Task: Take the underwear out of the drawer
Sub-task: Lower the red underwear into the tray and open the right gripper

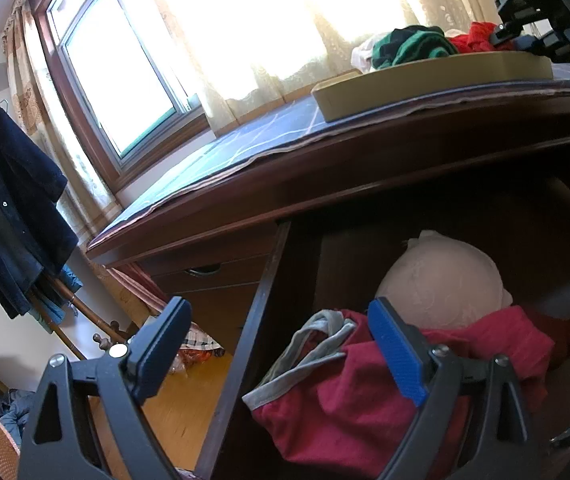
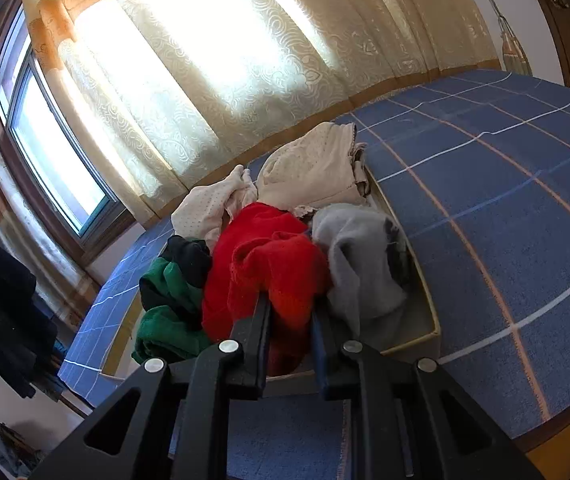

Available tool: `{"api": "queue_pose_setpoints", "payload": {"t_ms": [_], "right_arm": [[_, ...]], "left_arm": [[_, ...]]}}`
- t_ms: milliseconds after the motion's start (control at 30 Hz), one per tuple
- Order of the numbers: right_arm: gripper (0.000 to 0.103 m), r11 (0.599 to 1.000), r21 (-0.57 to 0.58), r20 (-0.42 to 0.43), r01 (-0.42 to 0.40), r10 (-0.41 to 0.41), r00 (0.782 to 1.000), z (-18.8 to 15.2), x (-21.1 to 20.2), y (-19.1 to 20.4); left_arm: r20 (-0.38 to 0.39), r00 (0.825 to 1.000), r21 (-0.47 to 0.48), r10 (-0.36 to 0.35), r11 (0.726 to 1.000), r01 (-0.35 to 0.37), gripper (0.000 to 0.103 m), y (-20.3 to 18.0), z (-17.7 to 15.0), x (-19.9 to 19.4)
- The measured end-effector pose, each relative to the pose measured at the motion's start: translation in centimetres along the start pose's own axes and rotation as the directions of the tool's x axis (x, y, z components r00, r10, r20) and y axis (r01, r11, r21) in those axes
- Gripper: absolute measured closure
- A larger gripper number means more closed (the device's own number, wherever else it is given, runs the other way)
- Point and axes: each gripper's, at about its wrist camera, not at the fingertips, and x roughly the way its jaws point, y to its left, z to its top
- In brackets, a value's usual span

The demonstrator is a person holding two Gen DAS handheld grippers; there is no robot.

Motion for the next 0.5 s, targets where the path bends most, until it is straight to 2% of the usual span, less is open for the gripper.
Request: {"api": "queue_pose_setpoints", "payload": {"t_ms": [133,233,267,300,400,500], "right_arm": [[0.079,1.000,-0.007,-0.018,-0.018,0.018,1.000,0.0,-0.1,0.2],[0.069,0.998,0.030,-0.012,-0.061,0.062,0.998,-0.2,-0.7,0.1],[0.061,0.996,0.037,-0.006,-0.077,0.077,0.997,-0.3,-1.0,0.1],[0.047,0.995,0.043,0.003,-0.093,0.093,0.996,-0.4,-1.4,0.1],[0.024,0.992,0.051,0.044,-0.118,0.116,0.992,-1.0,-3.2,0.5],[0.023,0.990,0.063,0.051,-0.128,0.125,0.991,-1.9,-4.5,0.5]], "left_arm": [[0.001,1.000,-0.004,0.000,1.000,0.000,0.011,0.0,0.0,0.0],[0.003,1.000,-0.004,0.004,1.000,-0.004,0.011,-0.1,0.0,0.1],[0.004,1.000,-0.004,0.006,1.000,-0.006,0.011,-0.1,0.0,0.1],[0.005,1.000,-0.005,0.006,1.000,-0.006,0.011,-0.1,0.0,0.1],[0.006,1.000,-0.009,0.008,1.000,-0.008,0.011,-0.1,-0.1,0.0],[0.009,1.000,-0.022,0.003,1.000,-0.003,0.011,0.0,-0.1,0.0]]}}
